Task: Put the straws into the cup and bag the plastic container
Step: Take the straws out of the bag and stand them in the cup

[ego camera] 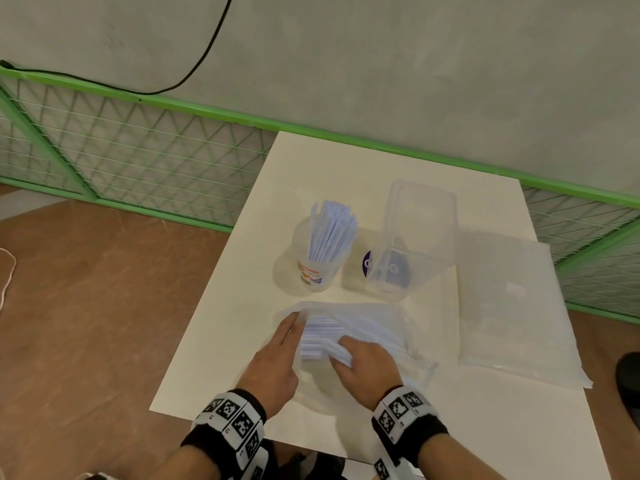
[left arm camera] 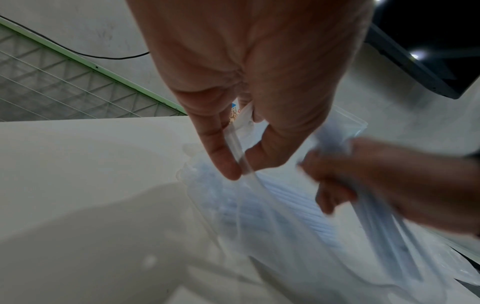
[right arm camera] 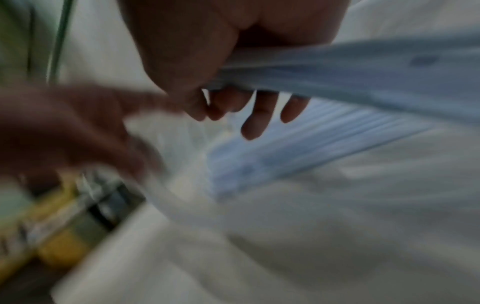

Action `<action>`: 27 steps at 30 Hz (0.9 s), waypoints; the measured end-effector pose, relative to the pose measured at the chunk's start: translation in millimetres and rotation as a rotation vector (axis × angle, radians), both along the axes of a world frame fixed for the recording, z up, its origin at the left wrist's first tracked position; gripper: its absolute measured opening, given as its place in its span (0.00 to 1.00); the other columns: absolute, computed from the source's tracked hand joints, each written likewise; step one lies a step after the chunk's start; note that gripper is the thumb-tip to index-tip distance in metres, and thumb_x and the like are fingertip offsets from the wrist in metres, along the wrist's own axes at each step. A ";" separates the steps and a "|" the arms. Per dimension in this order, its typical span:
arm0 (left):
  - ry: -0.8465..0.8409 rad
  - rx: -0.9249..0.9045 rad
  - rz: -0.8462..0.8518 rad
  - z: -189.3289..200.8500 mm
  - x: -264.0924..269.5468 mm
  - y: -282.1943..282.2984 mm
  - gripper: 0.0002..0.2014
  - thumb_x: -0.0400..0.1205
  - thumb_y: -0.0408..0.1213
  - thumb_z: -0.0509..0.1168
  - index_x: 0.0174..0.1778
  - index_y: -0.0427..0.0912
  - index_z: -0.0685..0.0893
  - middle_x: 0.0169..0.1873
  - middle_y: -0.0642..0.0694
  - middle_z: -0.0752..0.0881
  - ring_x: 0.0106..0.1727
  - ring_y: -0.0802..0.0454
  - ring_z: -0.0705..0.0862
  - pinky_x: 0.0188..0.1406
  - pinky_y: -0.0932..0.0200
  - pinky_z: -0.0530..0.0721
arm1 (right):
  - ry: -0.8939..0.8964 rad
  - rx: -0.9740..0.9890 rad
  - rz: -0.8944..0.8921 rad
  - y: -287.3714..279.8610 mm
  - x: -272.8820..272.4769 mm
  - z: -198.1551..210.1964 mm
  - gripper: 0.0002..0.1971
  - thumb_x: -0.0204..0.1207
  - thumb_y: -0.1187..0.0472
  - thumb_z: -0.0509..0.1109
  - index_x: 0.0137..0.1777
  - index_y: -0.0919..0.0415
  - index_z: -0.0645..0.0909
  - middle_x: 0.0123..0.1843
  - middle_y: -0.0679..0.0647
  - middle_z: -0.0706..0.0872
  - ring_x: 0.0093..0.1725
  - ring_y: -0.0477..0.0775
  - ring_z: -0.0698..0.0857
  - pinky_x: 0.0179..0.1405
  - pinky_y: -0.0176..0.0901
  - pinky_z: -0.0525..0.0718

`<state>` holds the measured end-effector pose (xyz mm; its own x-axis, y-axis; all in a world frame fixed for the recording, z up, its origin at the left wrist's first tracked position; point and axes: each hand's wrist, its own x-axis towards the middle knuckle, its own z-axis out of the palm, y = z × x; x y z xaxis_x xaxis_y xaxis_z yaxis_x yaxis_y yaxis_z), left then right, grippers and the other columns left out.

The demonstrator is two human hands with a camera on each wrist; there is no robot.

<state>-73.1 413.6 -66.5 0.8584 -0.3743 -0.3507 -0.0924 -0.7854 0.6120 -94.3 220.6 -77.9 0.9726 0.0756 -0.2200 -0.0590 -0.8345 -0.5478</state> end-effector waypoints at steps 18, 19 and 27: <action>0.016 -0.023 0.020 -0.3 0.6 -1.3 0.45 0.75 0.22 0.59 0.84 0.58 0.48 0.83 0.64 0.45 0.52 0.46 0.84 0.55 0.56 0.83 | -0.060 0.446 -0.237 -16.7 49.2 120.9 0.12 0.72 0.58 0.75 0.37 0.68 0.85 0.34 0.60 0.90 0.38 0.59 0.90 0.43 0.58 0.89; 0.023 -0.021 0.017 -0.6 0.2 -1.2 0.46 0.75 0.23 0.59 0.84 0.59 0.47 0.83 0.65 0.45 0.52 0.47 0.84 0.54 0.57 0.83 | -0.112 0.467 -0.237 -20.3 61.3 140.8 0.09 0.73 0.59 0.76 0.38 0.65 0.87 0.34 0.57 0.91 0.38 0.56 0.91 0.44 0.59 0.90; 0.027 -0.010 0.018 1.9 0.6 -1.4 0.44 0.77 0.24 0.59 0.84 0.59 0.47 0.83 0.65 0.44 0.51 0.49 0.84 0.52 0.62 0.81 | -0.362 0.371 -0.265 -16.4 162.0 186.4 0.07 0.70 0.52 0.76 0.33 0.52 0.88 0.33 0.49 0.91 0.36 0.46 0.91 0.43 0.53 0.91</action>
<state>-72.5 412.2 -64.6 0.8553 -0.3622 -0.3704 -0.0615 -0.7808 0.6217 67.6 204.2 108.5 0.9772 -0.1716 0.1246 0.0059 -0.5654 -0.8248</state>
